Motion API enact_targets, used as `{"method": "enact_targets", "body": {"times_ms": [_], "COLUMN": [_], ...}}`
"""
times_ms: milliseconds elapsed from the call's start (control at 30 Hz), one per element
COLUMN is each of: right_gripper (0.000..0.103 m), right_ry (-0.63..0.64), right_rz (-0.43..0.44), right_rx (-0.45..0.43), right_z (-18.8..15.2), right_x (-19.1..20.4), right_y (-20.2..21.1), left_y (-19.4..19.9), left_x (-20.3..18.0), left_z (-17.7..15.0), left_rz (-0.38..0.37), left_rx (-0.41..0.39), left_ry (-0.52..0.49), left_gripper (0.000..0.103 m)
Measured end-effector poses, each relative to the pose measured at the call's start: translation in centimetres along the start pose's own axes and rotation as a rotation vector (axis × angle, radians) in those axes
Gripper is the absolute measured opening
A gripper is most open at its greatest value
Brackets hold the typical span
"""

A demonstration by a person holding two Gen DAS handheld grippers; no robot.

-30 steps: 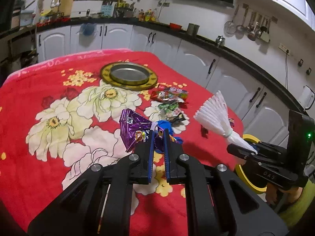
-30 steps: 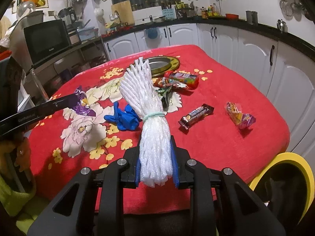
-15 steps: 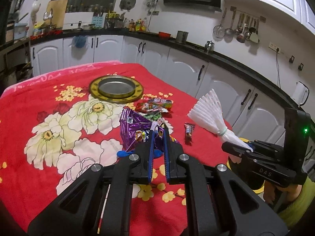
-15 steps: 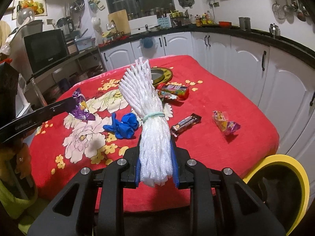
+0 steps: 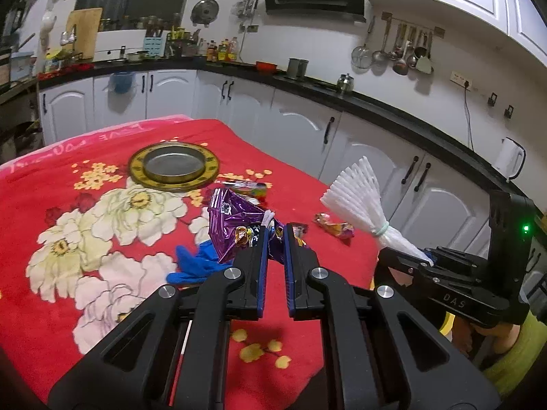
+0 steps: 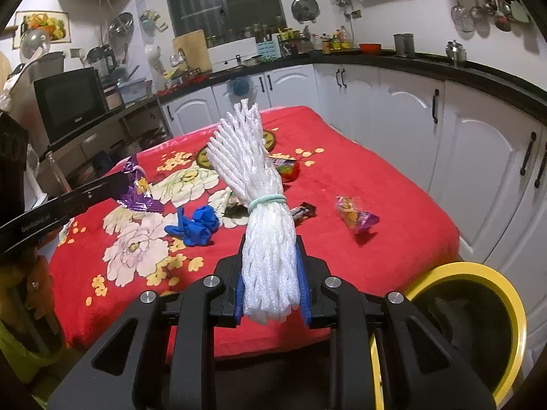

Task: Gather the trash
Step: 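Carry the purple wrapper and white foam net over the yellow bin with both tools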

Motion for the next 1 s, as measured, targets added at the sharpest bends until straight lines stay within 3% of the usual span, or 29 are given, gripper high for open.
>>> {"method": "enact_targets", "body": {"times_ms": [1000], "right_gripper": [0.023], "right_ry": [-0.077], "right_rz": [-0.188], "right_rx": [-0.050], "right_z": [-1.1], "right_x": [-8.6], "right_y": [5.6], "left_y": [-4.1], "left_x": [-10.1], "left_z": [-0.6], "left_rz": [-0.171], "left_rx": [0.030], "left_ry": [-0.094], "left_gripper": [0.005]}}
Point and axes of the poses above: each gripper's, at about its wrist camera, not at the fingertips, and y roughly against the way its jaws point, x to its left, z to its top, the point moved 6 cm from there along -y, roughly the way its jaws point, and after that the axes turned 12 degrees about -x, right-handed, at the moved point
